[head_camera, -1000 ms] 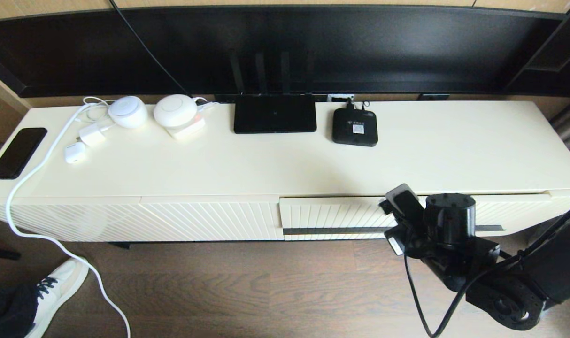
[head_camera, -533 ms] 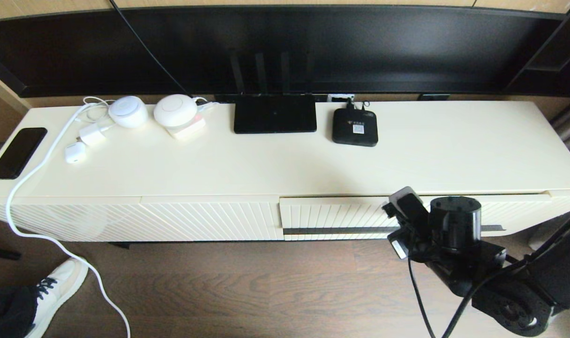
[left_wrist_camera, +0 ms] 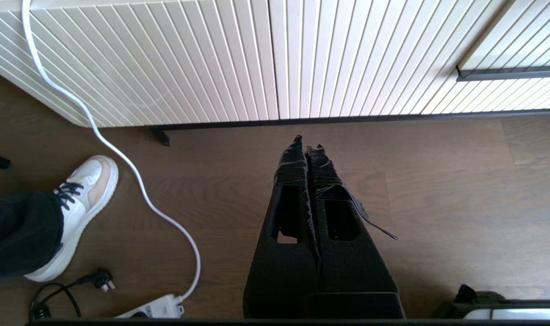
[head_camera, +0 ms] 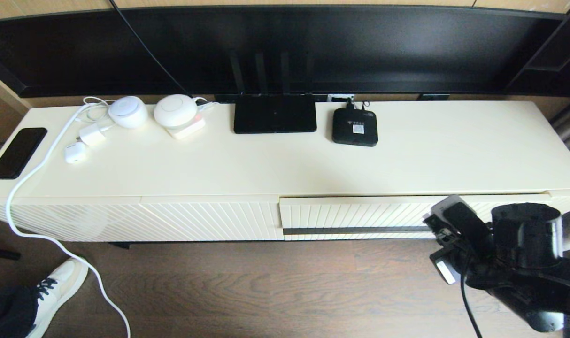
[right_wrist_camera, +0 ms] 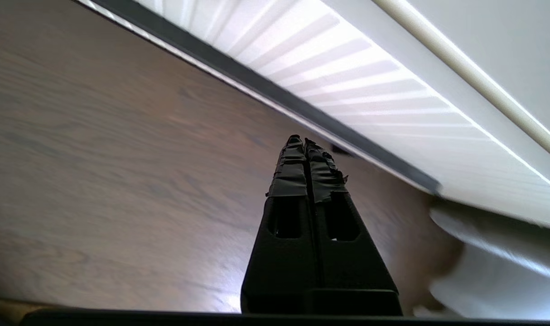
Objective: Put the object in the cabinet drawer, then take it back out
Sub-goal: Open the drawer
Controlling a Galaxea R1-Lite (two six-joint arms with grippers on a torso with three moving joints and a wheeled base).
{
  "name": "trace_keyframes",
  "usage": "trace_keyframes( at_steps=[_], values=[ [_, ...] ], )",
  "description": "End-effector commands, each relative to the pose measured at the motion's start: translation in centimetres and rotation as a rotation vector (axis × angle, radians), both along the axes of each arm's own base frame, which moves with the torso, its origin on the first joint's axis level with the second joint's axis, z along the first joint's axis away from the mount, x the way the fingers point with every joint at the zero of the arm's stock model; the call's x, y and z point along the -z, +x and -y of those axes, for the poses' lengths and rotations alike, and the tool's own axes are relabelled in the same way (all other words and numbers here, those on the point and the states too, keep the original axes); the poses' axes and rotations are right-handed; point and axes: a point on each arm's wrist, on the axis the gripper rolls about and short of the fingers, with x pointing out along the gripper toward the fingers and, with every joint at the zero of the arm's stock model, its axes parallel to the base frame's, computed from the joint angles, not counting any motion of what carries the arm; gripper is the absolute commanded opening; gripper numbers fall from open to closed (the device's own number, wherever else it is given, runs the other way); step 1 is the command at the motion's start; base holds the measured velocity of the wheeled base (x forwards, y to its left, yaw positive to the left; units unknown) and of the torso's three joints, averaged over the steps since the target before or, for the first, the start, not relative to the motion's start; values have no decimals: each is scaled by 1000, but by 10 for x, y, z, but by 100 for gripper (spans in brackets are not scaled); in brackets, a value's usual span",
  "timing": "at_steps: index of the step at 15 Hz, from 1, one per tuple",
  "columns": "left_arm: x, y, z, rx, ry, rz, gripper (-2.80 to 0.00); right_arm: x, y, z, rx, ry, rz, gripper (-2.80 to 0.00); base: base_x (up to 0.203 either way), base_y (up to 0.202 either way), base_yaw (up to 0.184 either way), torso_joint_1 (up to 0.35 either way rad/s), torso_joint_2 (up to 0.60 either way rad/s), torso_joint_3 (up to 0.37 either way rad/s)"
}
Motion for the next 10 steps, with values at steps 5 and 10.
trace_keyframes(
  at_steps=[5,10],
  values=[
    [0,0,0,0,0,-2,-280,-27,-57,31,120,33,-35,-280,0,0,0,0,0,0],
    [0,0,0,0,0,-3,-280,-20,-110,54,98,-86,-256,-280,0,0,0,0,0,0]
  ],
)
